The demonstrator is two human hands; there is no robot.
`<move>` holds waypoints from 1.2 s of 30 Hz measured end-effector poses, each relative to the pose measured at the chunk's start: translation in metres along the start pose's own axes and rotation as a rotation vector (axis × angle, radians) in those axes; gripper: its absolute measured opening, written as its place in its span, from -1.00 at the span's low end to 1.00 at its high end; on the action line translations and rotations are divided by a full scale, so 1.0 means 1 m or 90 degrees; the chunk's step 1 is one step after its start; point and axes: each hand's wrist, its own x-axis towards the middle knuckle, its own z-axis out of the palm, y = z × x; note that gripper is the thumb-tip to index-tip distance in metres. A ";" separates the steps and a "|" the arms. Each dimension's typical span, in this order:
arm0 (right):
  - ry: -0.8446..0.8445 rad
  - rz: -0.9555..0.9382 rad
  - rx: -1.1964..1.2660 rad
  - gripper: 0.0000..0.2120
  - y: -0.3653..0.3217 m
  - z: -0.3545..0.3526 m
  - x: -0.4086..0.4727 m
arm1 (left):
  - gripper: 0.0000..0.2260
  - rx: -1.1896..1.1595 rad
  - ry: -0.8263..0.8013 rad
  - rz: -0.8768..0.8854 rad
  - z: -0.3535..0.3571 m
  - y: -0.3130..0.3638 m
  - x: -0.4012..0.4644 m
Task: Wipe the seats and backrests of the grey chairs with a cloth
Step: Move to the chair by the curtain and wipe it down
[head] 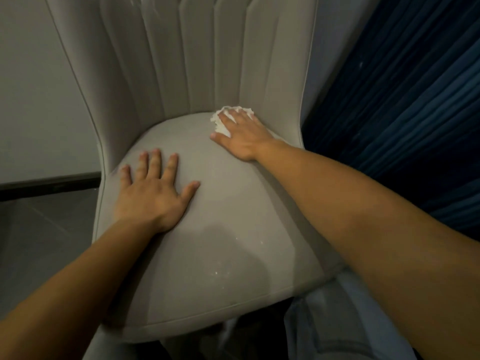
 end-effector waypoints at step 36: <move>-0.026 0.242 0.141 -0.11 0.080 0.000 -0.123 | -0.09 0.029 -0.011 0.010 -0.003 0.001 -0.002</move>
